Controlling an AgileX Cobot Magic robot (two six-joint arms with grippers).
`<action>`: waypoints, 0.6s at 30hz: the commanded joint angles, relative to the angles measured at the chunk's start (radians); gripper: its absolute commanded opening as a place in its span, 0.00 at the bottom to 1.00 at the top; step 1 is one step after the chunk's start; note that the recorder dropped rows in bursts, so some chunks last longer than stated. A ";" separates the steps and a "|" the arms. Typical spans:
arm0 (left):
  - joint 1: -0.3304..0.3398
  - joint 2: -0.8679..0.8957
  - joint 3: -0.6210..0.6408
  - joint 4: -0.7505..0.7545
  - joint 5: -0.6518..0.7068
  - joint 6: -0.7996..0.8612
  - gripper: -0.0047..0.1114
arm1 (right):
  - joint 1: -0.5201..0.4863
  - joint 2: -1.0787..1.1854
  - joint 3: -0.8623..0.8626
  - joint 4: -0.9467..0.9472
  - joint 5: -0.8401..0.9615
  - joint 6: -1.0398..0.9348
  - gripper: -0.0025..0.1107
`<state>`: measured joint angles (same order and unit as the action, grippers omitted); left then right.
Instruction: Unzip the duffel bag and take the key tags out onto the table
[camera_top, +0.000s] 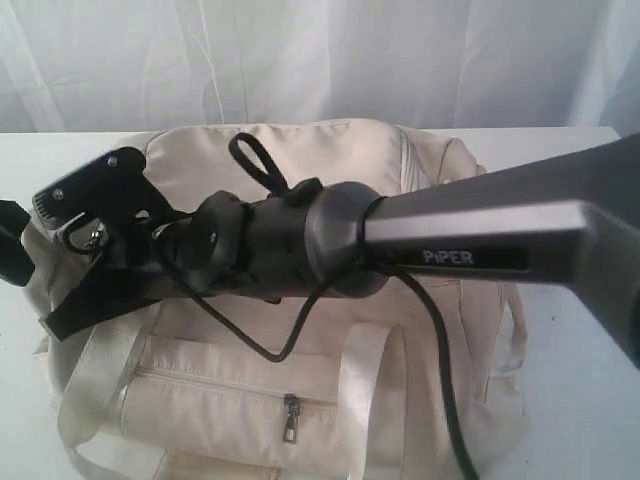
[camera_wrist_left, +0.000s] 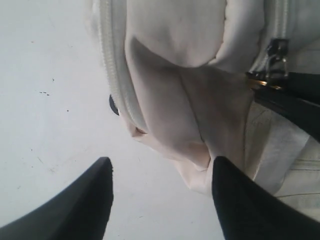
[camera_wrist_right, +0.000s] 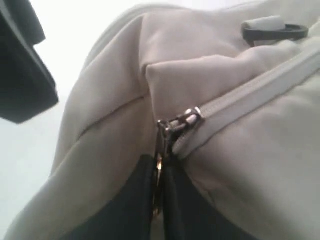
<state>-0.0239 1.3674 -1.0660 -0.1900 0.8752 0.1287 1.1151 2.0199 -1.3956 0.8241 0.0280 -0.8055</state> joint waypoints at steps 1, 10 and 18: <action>0.001 -0.009 0.007 -0.010 0.014 -0.006 0.57 | -0.031 -0.044 0.000 -0.013 0.049 -0.001 0.02; 0.001 -0.009 0.007 -0.013 0.014 -0.006 0.57 | -0.108 -0.097 0.000 -0.014 0.200 0.002 0.02; 0.001 -0.009 0.007 -0.017 0.014 -0.006 0.57 | -0.189 -0.162 0.000 -0.014 0.288 0.100 0.02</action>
<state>-0.0239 1.3674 -1.0660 -0.1926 0.8752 0.1287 0.9541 1.8800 -1.3956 0.8204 0.3245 -0.7230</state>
